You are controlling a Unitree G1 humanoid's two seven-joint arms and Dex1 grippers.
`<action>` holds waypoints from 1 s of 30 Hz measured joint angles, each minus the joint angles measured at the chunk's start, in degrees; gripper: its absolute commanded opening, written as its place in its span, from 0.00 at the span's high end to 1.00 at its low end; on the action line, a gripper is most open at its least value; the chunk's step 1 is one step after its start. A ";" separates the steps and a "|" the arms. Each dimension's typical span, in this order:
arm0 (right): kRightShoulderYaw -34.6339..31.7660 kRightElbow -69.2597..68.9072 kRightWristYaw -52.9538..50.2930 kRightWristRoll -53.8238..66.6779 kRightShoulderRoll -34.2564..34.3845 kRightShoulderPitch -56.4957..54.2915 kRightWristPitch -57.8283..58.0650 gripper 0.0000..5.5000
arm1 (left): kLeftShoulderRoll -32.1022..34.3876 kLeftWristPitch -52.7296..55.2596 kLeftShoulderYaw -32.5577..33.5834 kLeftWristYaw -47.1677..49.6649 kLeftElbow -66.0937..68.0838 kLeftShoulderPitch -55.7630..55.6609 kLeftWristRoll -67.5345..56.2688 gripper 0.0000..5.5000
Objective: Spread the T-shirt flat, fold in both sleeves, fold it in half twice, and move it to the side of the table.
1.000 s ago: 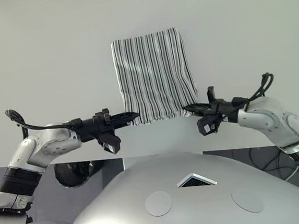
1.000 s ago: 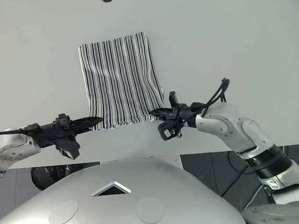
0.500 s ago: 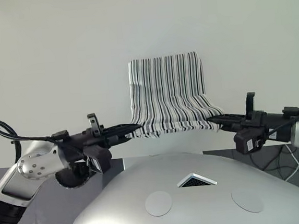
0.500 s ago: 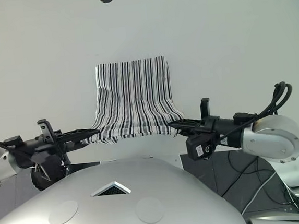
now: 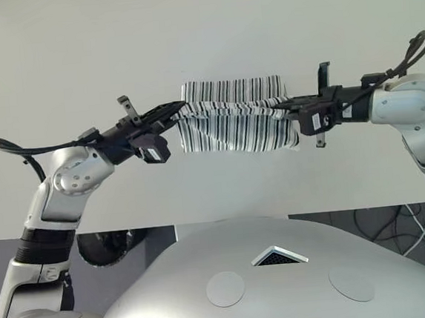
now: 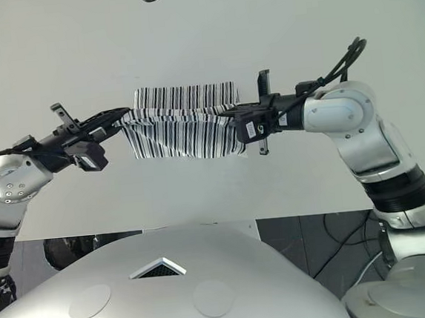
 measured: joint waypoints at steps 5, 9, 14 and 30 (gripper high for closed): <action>2.09 8.40 0.44 -1.50 2.70 -5.31 -2.25 0.99 | -2.86 -0.04 -1.28 1.68 6.90 -4.67 4.41 0.99; 2.69 14.20 0.49 -1.54 4.34 -8.00 -3.89 0.99 | -4.80 -0.91 -2.66 4.00 12.26 -7.78 7.95 0.93; 3.02 20.68 0.32 -1.84 6.30 -10.36 -4.45 0.81 | -6.17 -0.54 -3.21 6.11 18.85 -11.30 9.29 0.76; -3.10 41.49 -21.79 -6.04 19.87 -21.20 5.45 0.73 | -8.44 -1.51 -6.33 14.90 25.45 -13.36 15.40 0.43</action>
